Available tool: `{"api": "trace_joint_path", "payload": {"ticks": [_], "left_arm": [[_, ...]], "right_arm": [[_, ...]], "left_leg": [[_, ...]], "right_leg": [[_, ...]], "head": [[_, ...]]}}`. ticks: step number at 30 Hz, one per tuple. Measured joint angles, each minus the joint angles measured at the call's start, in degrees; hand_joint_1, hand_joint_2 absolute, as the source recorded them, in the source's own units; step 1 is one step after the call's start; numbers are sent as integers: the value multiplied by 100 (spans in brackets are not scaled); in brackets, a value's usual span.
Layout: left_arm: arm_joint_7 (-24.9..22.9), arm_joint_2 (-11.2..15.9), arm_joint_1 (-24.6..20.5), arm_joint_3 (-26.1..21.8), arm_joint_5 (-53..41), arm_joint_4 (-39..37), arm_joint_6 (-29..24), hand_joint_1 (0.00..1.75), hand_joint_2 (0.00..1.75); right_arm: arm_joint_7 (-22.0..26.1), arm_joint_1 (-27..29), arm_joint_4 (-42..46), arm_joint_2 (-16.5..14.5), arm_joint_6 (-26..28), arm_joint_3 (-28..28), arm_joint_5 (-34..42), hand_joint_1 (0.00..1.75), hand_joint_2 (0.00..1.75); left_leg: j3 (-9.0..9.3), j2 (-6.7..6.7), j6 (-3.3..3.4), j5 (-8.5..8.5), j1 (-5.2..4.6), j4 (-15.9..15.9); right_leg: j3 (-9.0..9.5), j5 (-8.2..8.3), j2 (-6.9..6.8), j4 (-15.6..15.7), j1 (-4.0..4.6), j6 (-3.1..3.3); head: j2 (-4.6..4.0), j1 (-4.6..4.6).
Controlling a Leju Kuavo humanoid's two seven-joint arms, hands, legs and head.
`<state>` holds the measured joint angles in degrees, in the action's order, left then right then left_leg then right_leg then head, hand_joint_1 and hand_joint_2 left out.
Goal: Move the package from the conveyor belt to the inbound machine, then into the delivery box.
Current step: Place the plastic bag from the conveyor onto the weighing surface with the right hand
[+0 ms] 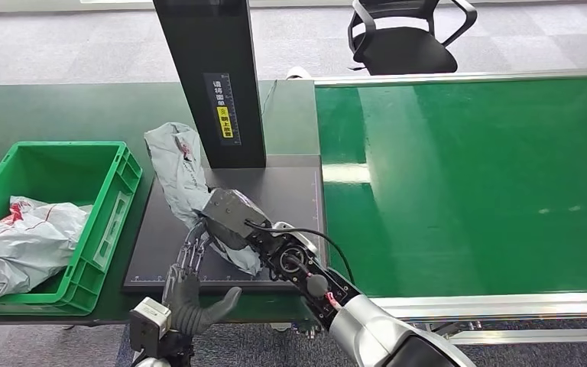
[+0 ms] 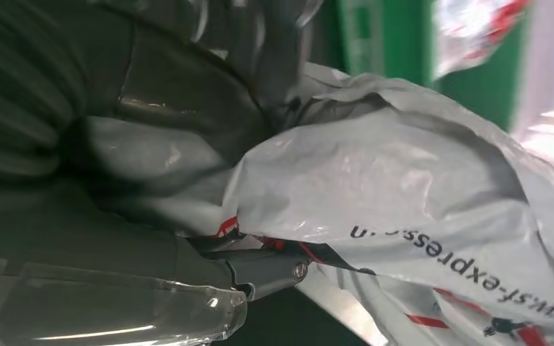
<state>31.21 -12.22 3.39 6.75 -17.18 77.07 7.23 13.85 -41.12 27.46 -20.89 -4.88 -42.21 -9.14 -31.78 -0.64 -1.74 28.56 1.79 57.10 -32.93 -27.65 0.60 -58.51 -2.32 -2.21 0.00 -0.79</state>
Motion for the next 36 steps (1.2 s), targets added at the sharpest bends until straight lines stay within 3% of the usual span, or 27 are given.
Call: {"api": "trace_joint_path", "payload": {"ticks": [5,18,19,22,23,26,29,32,34,36], "left_arm": [[-97,13,19,54,20,54,-21,0,175],[-145,15,65,68,20,69,-64,0,175],[-154,15,68,67,20,69,-67,0,175],[-231,23,104,60,21,83,-100,0,175],[-256,32,131,57,21,94,-110,0,175],[-258,57,210,80,25,172,-117,0,175],[-233,66,235,104,42,242,-162,0,175],[-148,84,271,125,97,252,-272,0,175],[-62,110,289,155,143,249,-339,0,175],[-8,138,300,178,175,247,-392,0,175]], "right_arm": [[-679,-73,-303,7,731,-565,-397,175,175],[-753,-209,-549,10,858,-919,-451,175,175],[-802,-214,-557,10,915,-932,-496,159,175],[-1127,-246,-588,7,1366,-1022,-813,28,175],[-1257,-263,-603,5,1581,-1051,-941,0,175],[-1388,-316,-666,26,2105,-1071,-1111,0,175],[-664,-296,-674,70,2536,-901,-812,0,175],[728,-204,-454,107,3058,-355,-343,0,175],[1558,-16,-30,145,3129,200,-72,0,175],[1978,306,603,191,3001,729,60,0,175]], "left_leg": [[0,1,0,0,0,0],[1,0,0,0,0,0],[1,0,0,0,0,0],[1,0,0,0,0,0],[1,0,0,0,0,0],[0,2,0,0,0,1],[-1,-3,0,0,-1,1],[-1,4,0,0,0,1],[-1,6,0,0,0,1],[-2,5,0,0,0,0]], "right_leg": [[1,0,0,-1,0,0],[1,0,0,-1,0,0],[0,0,0,-1,0,0],[0,0,0,-1,0,0],[-1,0,0,-1,0,0],[0,0,-3,-1,0,0],[-2,3,-1,-1,0,1],[-3,4,-4,0,0,1],[-2,3,-4,0,0,1],[-2,3,-4,0,0,1]], "head": [[0,-1],[0,-1],[0,-1],[0,-1],[0,0],[0,-2],[0,-2],[0,-1],[0,-1],[0,-1]]}}
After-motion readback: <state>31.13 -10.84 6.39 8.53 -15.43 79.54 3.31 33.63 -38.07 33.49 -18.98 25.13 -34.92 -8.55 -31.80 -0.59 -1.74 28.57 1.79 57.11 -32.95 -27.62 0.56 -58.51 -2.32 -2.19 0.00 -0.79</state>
